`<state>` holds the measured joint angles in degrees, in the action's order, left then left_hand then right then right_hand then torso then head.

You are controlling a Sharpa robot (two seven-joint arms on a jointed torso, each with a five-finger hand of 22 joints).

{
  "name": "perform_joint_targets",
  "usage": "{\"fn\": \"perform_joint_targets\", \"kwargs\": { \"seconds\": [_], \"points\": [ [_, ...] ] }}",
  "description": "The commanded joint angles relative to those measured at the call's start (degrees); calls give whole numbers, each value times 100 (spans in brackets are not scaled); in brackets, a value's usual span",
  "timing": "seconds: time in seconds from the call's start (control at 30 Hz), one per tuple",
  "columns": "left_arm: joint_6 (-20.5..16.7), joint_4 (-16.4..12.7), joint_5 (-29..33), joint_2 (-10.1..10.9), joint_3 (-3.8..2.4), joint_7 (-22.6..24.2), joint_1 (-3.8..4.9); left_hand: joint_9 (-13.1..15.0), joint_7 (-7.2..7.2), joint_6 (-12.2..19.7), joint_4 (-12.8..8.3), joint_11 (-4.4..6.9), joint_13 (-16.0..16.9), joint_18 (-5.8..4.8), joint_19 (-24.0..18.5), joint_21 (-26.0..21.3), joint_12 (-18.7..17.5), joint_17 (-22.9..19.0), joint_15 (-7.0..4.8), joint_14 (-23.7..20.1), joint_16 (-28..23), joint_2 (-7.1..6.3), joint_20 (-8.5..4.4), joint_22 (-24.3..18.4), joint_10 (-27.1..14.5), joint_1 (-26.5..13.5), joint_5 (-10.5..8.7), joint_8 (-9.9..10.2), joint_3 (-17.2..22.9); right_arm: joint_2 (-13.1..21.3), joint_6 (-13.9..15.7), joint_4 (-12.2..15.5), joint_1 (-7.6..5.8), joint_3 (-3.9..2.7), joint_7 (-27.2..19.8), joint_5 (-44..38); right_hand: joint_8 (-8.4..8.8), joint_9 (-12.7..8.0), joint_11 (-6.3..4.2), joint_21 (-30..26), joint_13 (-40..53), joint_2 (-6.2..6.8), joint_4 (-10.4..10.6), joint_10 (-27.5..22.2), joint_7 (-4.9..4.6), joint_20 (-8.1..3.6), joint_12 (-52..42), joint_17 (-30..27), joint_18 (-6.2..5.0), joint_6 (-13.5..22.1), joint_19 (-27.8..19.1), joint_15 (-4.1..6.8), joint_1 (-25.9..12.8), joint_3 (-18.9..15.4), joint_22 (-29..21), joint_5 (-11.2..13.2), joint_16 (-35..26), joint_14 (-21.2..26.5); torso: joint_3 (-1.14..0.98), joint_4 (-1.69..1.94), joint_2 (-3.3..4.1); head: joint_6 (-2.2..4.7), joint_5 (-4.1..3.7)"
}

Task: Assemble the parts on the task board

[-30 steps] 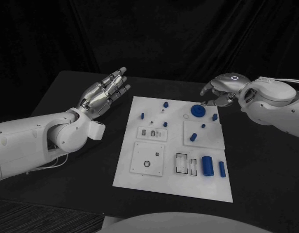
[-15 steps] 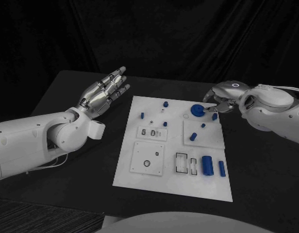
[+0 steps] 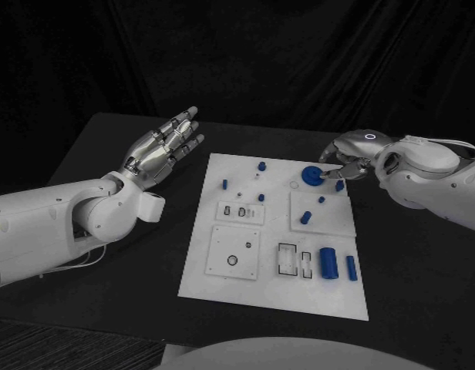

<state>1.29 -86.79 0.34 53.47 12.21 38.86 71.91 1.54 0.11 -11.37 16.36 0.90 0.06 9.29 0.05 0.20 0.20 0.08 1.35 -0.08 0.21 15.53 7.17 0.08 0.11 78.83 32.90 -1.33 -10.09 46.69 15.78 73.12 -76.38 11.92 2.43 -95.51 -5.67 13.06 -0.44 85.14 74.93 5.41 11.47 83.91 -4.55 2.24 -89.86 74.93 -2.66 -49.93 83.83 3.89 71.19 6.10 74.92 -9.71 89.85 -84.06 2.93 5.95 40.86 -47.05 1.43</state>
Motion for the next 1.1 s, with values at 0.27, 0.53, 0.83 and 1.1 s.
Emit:
{"fn": "perform_joint_targets", "kwargs": {
  "seconds": [0.27, 0.53, 0.83, 1.1],
  "points": [
    [100, 17, -4, -20, -5, 371, 12, 4, 25, -11, -13, -33, -6, 63, -5, -20, -20, -8, 45, 8, -21, 3, 54, -8, -11, 64, 24, -27, 19, -82, 110, -70, 29, -2, 23, 1, 36, 21, 17, 30, 1507, -14, -29, 609, -18, 25, -14, 1507, 111, 108, 248, 2, 110, 60, 1129, -130, 15, -594, 2, -1, 2, 3, -17],
    [121, 27, -4, -32, -5, 361, 12, 3, 24, -3, -15, -36, -6, 63, -5, -20, -20, -8, 49, 8, -21, 2, 56, -8, -11, 70, 29, -25, 21, -186, 73, -165, 93, -2, -5, 1, 27, 37, 25, 25, 1507, -16, -55, 609, -34, 30, -14, 1507, 109, 98, 243, -3, 155, 75, 1128, -189, 15, -594, 2, -1, 2, -6, -13],
    [142, 31, -4, -33, -5, 352, 12, 3, 24, -4, -17, -37, -6, 61, -5, -20, -20, -8, 55, 8, -21, 3, 60, -8, -11, 78, 33, -25, 25, -302, -10, -280, 158, -3, -17, 1, -12, 73, 41, 26, 1507, -18, -87, 609, -54, 40, -14, 1507, 110, 41, 245, -18, 199, 88, 1133, -237, 15, -594, 1, -1, 3, -30, 0],
    [170, 36, -4, -42, -5, 338, 12, 3, 25, -2, -18, -36, -6, 60, -5, -20, -20, -8, 65, 8, -21, 4, 68, -8, -11, 84, 36, -24, 28, -374, -45, -345, 201, -3, -47, 1, -110, 197, 72, 3, 1507, -47, -169, 609, -78, 71, -14, 1507, 102, -78, 228, -48, 269, 128, 1127, -702, 15, -594, 1, -1, 3, -46, -2]
  ]
}}
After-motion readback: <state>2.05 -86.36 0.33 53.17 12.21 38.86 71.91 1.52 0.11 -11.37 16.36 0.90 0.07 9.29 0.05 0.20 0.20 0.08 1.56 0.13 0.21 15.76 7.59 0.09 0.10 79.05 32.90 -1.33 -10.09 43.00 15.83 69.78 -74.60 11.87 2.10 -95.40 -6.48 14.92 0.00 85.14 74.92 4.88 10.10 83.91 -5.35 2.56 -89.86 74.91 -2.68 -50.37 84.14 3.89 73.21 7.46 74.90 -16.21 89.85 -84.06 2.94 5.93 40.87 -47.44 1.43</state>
